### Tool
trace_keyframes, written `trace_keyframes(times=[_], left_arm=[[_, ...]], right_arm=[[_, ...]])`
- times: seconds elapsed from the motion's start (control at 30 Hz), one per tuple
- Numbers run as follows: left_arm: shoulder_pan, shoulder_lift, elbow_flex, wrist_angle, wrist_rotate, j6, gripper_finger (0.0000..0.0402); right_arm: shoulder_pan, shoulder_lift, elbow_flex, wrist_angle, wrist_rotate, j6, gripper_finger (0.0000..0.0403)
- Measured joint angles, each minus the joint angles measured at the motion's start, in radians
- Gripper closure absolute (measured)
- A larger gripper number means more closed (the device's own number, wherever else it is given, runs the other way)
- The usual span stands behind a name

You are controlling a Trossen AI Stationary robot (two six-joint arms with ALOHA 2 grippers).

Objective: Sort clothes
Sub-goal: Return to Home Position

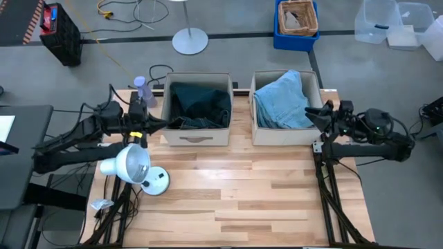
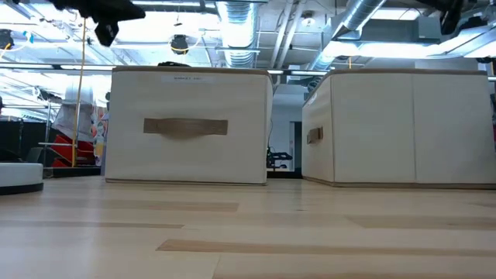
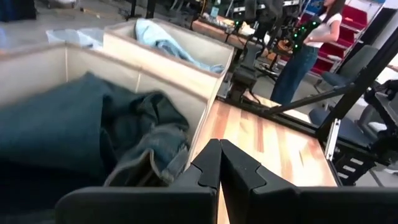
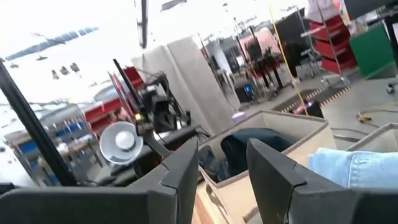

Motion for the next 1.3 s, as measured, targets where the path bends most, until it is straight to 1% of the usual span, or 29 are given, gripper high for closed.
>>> trace_keyframes(times=[0.13, 0.3, 0.47, 0.6, 0.83, 0.97, 1.13, 1.2, 1.3], left_arm=[[0.0, -0.061, -0.062, 0.042, 0.0, -0.048, 0.04], [0.0, -0.161, -0.111, 0.042, -0.022, -0.083, 0.04], [0.0, -0.266, -0.147, 0.032, -0.077, -0.126, 0.04], [0.0, -0.306, -0.152, 0.01, -0.08, -0.159, 0.04], [0.0, -0.292, -0.152, 0.006, -0.088, -0.178, 0.04], [0.0, -0.25, -0.152, 0.04, -0.087, -0.186, 0.04], [0.0, -0.199, -0.152, 0.088, -0.087, -0.151, 0.0398], [0.0, -0.182, -0.152, 0.113, -0.087, -0.127, 0.0393], [0.0, -0.158, -0.152, 0.133, -0.087, -0.108, 0.038]], right_arm=[[0.0, -0.078, -0.081, 0.067, -0.001, -0.001, 0.0251], [0.0, -0.158, -0.154, 0.087, -0.003, -0.001, 0.0251], [0.0, -0.149, -0.181, 0.11, -0.006, -0.025, 0.0251], [0.0, -0.158, -0.183, 0.116, -0.006, -0.041, 0.0251], [0.0, -0.155, -0.183, 0.132, -0.006, -0.039, 0.0251], [0.0, -0.156, -0.182, 0.101, -0.007, -0.035, 0.0251], [0.008, -0.155, -0.182, 0.071, -0.01, 0.021, 0.0251], [0.016, -0.155, -0.182, 0.073, -0.01, 0.003, 0.0251], [0.032, -0.155, -0.182, 0.085, -0.011, -0.069, 0.0256]])
